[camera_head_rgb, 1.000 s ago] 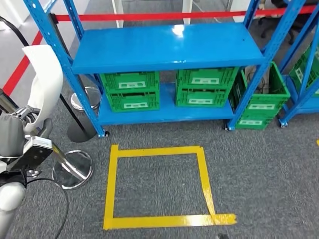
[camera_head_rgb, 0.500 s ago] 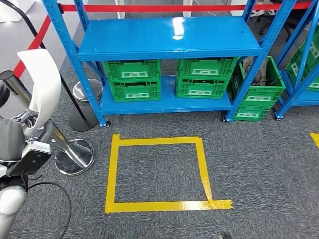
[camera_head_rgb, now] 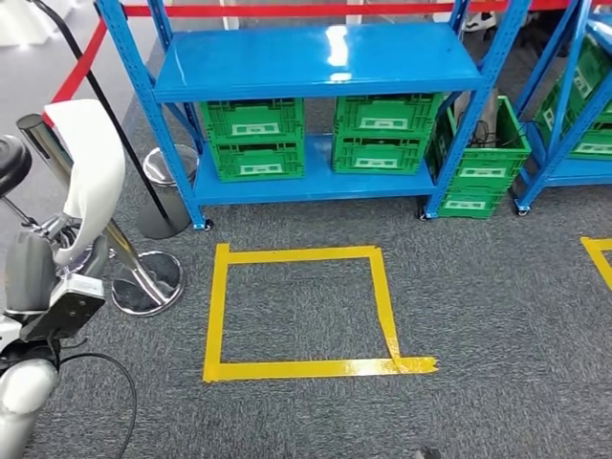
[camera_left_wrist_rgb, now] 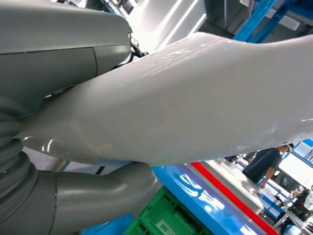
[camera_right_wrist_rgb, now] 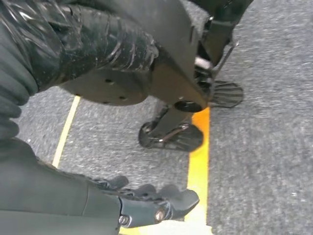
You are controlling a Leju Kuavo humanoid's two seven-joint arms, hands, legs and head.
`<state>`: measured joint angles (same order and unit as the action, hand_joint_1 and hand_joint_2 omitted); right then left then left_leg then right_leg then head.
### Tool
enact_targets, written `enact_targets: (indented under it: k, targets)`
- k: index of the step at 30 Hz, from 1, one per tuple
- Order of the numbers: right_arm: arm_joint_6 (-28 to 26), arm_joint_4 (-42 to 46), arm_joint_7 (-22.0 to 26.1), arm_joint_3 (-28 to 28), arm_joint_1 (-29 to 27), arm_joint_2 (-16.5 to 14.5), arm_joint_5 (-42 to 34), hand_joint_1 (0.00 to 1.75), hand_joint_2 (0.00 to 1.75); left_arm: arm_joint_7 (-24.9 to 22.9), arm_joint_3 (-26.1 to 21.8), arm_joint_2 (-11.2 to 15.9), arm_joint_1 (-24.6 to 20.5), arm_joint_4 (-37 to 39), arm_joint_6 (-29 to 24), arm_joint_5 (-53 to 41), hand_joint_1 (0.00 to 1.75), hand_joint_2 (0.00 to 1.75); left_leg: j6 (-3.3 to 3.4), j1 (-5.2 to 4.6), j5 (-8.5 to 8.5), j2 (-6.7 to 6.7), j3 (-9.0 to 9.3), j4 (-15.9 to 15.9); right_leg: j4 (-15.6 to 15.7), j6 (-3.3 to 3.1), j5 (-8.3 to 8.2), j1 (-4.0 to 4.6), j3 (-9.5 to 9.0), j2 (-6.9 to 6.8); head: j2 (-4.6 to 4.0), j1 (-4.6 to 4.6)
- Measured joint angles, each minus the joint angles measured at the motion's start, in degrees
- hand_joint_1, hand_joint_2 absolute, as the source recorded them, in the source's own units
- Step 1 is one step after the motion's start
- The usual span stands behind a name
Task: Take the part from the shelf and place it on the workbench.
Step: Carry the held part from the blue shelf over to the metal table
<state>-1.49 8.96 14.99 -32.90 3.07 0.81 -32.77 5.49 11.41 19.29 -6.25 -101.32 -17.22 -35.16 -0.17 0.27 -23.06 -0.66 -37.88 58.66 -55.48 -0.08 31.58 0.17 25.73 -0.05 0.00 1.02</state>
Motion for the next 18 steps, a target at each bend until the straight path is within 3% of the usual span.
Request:
enact_targets:
  k: [1, 3, 4, 5, 6, 7, 8, 9, 11, 12, 14, 15, 16, 18]
  targets:
    - [0.44, 0.0, -0.01, -0.06, -0.04, -0.01, 0.32, 0.0, 1.75, 0.04, 0.0, -0.01, 0.17, 0.01, 0.0, 0.05, 1.75, 1.75, -0.32, 0.07, -2.55, 0.1, -0.4, 1.66, 0.05, -0.41, -0.81, -0.09, 0.78, -0.18, 0.0, -0.12]
    - [1.36, 0.0, 0.06, -0.21, -0.03, 0.12, 0.86, 0.0, 1.75, 0.18, 0.01, -0.03, 0.26, 0.05, 0.03, 0.18, 1.75, 1.75, -0.82, 0.27, -9.09, 0.2, -1.28, 8.0, -0.14, -0.97, -2.36, -0.03, 2.39, -0.44, 0.0, -0.3]
    - [1.64, 0.0, 0.1, -0.27, 0.03, 0.2, 1.06, 0.0, 1.75, 0.29, 0.01, -0.06, 0.25, 0.09, 0.04, 0.26, 1.75, 1.75, -0.98, 0.34, -11.05, 0.21, -1.6, 11.74, -0.38, -1.02, -3.15, 0.03, 3.38, -0.51, 0.0, -0.34]
    - [1.81, 0.0, 0.16, -0.34, 0.13, 0.27, 1.19, 0.0, 1.75, 0.45, 0.02, -0.1, 0.25, 0.14, 0.04, 0.32, 1.75, 1.75, -1.08, 0.39, -11.33, 0.22, -1.57, 14.64, -0.76, -1.01, -3.9, 0.09, 4.53, -0.54, 0.0, -0.33]
    - [1.9, 0.0, 0.2, -0.41, 0.22, 0.3, 1.32, 0.0, 1.75, 0.65, 0.02, -0.15, 0.26, 0.19, 0.04, 0.44, 1.75, 1.75, -1.12, 0.41, -10.26, 0.23, -0.97, 16.13, -1.25, -0.93, -4.57, 0.12, 5.9, -0.55, 0.0, -0.34]
    - [1.98, 0.0, 0.24, -0.47, 0.29, 0.31, 1.43, 0.0, 1.75, 0.86, 0.02, -0.22, 0.27, 0.22, 0.05, 0.62, 1.75, 1.75, -1.09, 0.43, -8.42, 0.24, 0.4, 15.68, -1.81, -0.8, -5.13, 0.12, 7.23, -0.56, 0.0, -0.35]
    - [2.17, 0.0, 0.32, -0.52, 0.33, 0.31, 1.52, 0.0, 1.75, 1.05, 0.02, -0.3, 0.28, 0.23, 0.08, 0.84, 1.75, 1.75, -1.0, 0.43, -6.84, 0.26, 2.67, 13.37, -2.4, -0.61, -5.6, 0.11, 8.45, -0.55, 0.0, -0.35]
    - [2.53, 0.0, 0.47, -0.56, 0.33, 0.34, 1.61, 0.0, 1.75, 1.21, 0.03, -0.38, 0.27, 0.23, 0.15, 1.08, 1.75, 1.75, -0.85, 0.39, -6.56, 0.34, 5.7, 9.44, -2.98, -0.37, -6.0, 0.18, 9.45, -0.51, 0.0, -0.37]
    - [3.62, 0.0, 0.91, -0.63, 0.29, 0.44, 1.74, 0.0, 1.75, 1.55, 0.07, -0.55, 0.24, 0.27, 0.45, 1.38, 1.75, 1.75, -0.27, 0.21, -8.24, 0.53, 10.83, 1.59, -3.72, 0.24, -6.93, 0.29, 10.71, -0.42, 0.0, -0.3]
    - [4.1, 0.0, 1.12, -0.68, 0.24, 0.5, 1.78, 0.0, 1.75, 1.71, 0.1, -0.64, 0.22, 0.32, 0.62, 1.48, 1.75, 1.75, 0.07, 0.03, -9.08, 0.6, 11.95, -0.65, -3.77, 0.53, -7.54, 0.29, 11.08, -0.39, 0.0, -0.27]
    - [4.61, -0.02, 1.36, -0.81, -0.02, 0.64, 1.8, 0.0, 1.75, 1.89, 0.2, -0.89, 0.14, 0.52, 0.81, 1.61, 1.75, 1.75, 0.87, -0.16, -8.44, 0.46, 11.3, -1.55, -3.58, 1.07, -8.47, 0.09, 11.67, -0.3, 0.0, -0.3]
    - [4.71, -0.04, 1.42, -0.9, -0.19, 0.71, 1.8, 0.0, 1.75, 1.92, 0.22, -1.03, 0.08, 0.65, 0.88, 1.65, 1.75, 1.75, 1.38, -0.14, -7.68, 0.32, 10.58, -1.66, -3.95, 1.35, -7.6, -0.02, 12.08, -0.21, 0.0, -0.28]
    - [4.74, -0.06, 1.44, -1.0, -0.37, 0.77, 1.8, 0.0, 1.75, 1.93, 0.26, -1.19, 0.02, 0.75, 0.93, 1.7, 1.75, 1.75, 1.86, -0.06, -6.85, 0.18, 9.74, -1.79, -5.2, 1.66, -5.54, -0.11, 12.74, -0.12, 0.0, -0.22]
    - [4.74, -0.08, 1.48, -1.23, -0.51, 0.83, 1.8, 0.0, 1.75, 1.96, 0.31, -1.48, -0.05, 0.91, 1.05, 1.85, 1.75, 1.75, 2.49, -0.02, -5.17, 0.01, 7.79, -1.83, -10.9, 2.18, 0.76, -0.27, 14.29, -0.04, 0.0, -0.01]
